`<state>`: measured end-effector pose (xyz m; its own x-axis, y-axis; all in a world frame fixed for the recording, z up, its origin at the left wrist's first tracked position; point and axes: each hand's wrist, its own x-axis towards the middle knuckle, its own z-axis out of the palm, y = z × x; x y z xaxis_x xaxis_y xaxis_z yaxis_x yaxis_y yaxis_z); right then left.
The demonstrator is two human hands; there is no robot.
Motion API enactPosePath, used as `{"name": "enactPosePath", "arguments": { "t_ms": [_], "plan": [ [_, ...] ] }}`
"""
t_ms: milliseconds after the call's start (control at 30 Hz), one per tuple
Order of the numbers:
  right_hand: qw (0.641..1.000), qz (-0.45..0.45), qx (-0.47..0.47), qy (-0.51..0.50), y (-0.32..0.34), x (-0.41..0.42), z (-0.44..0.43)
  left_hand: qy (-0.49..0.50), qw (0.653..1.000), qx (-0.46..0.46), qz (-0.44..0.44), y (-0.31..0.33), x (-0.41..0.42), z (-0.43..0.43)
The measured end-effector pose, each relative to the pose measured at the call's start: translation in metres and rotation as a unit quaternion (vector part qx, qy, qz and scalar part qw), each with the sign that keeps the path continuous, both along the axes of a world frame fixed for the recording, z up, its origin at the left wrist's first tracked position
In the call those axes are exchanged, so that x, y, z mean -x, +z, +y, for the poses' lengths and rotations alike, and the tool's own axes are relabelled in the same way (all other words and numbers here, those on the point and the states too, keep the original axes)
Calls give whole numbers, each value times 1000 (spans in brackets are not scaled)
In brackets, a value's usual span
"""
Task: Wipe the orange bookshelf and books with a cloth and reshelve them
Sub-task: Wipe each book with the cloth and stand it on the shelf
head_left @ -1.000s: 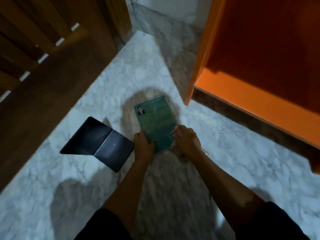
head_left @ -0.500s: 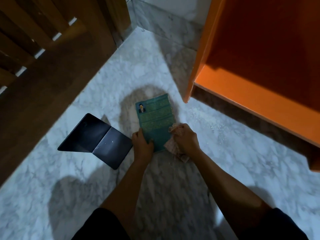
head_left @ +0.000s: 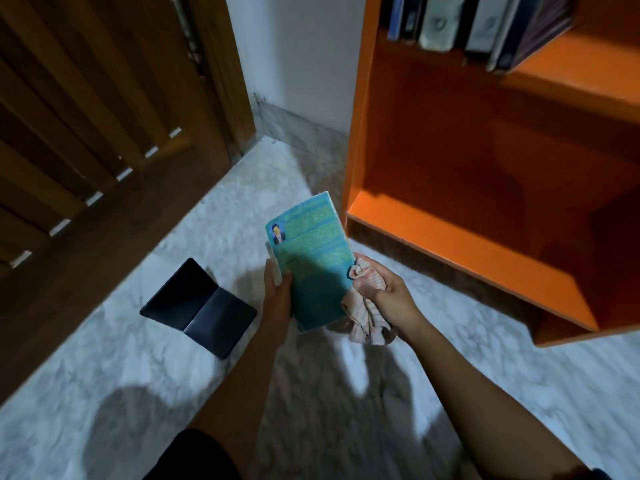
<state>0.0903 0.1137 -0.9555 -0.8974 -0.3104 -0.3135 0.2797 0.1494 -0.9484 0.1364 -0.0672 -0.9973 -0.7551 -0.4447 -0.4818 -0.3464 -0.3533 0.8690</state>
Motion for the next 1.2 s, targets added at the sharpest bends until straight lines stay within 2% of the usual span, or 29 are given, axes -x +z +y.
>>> {"name": "enactPosePath", "arguments": {
  "t_ms": [100, 233, 367, 600, 833, 900, 1000, 1200],
  "plan": [
    [1000, 11, 13, 0, 35, -8, 19, -35, 997, -11, 68, 39, -4, 4],
    [999, 51, -16, 3, 80, -20, 35, -27, 990, -43, 134, 104, -10, 17],
    [993, 92, -76, 6, 116, -31, 45, -43, 983, 40, 173, 148, -22, 30],
    [937, 280, -135, -161, 186, -34, 20, -45, 971, 76, 220, 190, -47, 47],
    [904, 361, -126, -190, 193, -54, -9, -75, 955, 92, 273, 223, -58, 69],
    [905, 375, -96, -175, 188, -63, -8, -69, 953, 84, 282, 232, -58, 69],
    [899, 414, -106, -98, 180, -76, -5, -70, 953, 60, 289, 243, -58, 66],
    [854, 500, -138, -37, 188, -73, 5, -128, 948, 17, 292, 258, -64, 62]
  ]
}}
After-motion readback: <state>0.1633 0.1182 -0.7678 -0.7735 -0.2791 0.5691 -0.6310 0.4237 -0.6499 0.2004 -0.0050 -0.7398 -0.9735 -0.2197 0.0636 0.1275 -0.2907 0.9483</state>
